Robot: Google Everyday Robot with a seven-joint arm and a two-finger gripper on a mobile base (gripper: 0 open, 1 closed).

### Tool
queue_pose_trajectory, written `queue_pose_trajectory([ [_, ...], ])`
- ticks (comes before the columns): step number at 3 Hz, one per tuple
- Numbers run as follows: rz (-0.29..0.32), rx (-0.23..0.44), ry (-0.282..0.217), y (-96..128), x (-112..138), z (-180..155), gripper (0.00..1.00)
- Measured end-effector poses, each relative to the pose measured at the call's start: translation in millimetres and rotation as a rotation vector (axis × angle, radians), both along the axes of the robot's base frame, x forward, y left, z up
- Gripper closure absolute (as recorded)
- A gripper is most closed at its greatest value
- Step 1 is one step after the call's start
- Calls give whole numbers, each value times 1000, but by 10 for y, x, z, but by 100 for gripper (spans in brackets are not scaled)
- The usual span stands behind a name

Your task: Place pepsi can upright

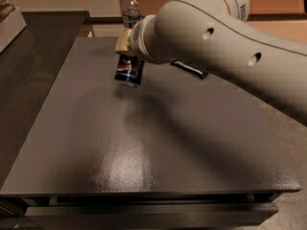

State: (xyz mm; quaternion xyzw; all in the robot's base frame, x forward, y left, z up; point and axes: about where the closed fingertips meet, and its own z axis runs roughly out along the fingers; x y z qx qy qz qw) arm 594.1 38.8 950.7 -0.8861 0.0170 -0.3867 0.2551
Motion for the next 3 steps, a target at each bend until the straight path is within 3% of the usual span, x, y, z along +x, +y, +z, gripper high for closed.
queue_pose_trajectory([
  [1, 127, -61, -132, 175, -22, 0, 100],
  [3, 299, -209, -402, 471, -97, 76, 100],
])
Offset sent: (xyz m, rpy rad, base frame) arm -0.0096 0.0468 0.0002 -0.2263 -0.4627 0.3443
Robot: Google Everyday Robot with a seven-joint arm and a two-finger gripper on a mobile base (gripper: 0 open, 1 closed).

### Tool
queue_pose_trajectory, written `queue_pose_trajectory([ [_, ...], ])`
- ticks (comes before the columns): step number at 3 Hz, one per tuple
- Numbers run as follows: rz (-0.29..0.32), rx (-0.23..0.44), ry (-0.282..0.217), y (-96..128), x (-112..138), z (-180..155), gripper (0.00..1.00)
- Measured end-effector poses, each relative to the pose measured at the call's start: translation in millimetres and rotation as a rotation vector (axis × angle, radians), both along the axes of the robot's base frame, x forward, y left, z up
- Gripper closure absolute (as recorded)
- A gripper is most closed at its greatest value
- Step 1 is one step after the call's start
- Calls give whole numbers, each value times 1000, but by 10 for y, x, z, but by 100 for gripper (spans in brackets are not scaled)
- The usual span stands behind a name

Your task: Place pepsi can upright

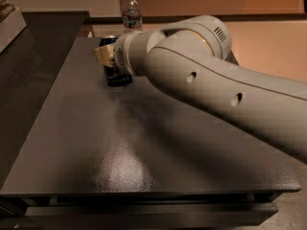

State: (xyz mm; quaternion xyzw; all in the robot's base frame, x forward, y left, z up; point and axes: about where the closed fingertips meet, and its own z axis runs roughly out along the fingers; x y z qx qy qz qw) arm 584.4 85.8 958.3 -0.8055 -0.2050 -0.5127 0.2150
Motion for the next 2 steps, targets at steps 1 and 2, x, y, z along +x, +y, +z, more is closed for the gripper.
queue_pose_trajectory([
  [1, 0, -1, -2, 2, -3, 6, 100],
  [2, 43, 23, -48, 95, 42, 29, 100],
])
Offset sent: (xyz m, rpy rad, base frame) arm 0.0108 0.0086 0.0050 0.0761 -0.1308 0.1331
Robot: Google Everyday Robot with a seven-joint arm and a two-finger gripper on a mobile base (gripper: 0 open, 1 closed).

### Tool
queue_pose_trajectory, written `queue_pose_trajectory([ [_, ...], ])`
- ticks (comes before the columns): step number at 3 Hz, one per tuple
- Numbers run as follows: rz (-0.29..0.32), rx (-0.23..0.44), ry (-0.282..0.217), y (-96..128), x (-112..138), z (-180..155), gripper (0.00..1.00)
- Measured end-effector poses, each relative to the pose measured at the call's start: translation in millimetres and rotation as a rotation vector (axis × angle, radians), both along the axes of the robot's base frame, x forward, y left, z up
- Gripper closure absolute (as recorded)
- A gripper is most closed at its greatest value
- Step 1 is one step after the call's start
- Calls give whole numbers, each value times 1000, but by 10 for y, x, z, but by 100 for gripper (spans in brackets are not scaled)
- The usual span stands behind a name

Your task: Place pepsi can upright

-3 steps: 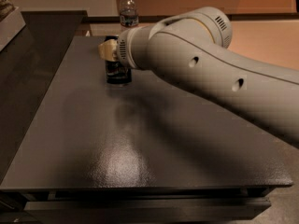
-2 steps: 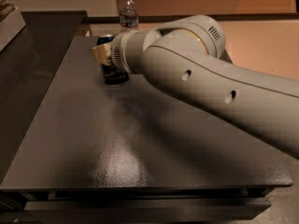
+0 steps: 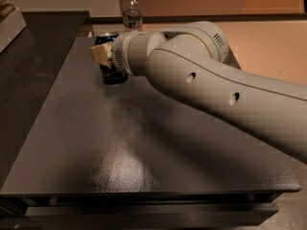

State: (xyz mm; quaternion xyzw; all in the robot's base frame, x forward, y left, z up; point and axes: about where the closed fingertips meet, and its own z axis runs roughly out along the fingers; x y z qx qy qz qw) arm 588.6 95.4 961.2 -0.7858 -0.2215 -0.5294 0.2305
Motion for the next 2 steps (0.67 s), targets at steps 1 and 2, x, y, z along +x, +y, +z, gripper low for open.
queue_pose_trajectory([
  [1, 76, 51, -78, 189, 85, 19, 100],
  [2, 148, 96, -144, 329, 164, 11, 100],
])
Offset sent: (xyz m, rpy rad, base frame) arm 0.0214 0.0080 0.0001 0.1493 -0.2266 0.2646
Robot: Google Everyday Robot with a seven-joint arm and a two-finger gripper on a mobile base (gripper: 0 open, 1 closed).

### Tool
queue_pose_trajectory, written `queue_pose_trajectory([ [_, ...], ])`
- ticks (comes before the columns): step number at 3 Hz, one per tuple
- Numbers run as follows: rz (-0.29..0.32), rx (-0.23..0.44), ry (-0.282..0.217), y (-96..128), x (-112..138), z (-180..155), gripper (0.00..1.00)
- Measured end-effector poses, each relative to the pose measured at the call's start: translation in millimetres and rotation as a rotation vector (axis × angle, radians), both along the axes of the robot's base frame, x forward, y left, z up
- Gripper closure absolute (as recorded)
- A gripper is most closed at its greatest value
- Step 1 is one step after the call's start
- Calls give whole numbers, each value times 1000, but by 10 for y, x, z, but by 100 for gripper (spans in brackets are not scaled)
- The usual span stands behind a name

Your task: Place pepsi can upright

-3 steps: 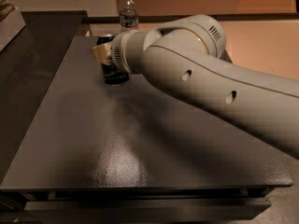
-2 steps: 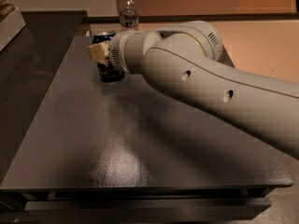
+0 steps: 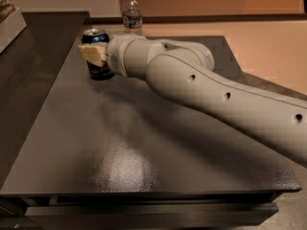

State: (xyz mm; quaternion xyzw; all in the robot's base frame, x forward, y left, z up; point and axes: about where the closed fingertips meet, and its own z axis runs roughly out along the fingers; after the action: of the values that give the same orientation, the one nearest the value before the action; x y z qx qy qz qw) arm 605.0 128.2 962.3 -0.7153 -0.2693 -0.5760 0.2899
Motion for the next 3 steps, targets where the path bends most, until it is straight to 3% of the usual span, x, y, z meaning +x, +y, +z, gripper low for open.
queue_pose_trajectory([
  [2, 103, -18, -83, -111, -3, -213, 100],
  [3, 119, -37, -101, -187, -29, -328, 100],
])
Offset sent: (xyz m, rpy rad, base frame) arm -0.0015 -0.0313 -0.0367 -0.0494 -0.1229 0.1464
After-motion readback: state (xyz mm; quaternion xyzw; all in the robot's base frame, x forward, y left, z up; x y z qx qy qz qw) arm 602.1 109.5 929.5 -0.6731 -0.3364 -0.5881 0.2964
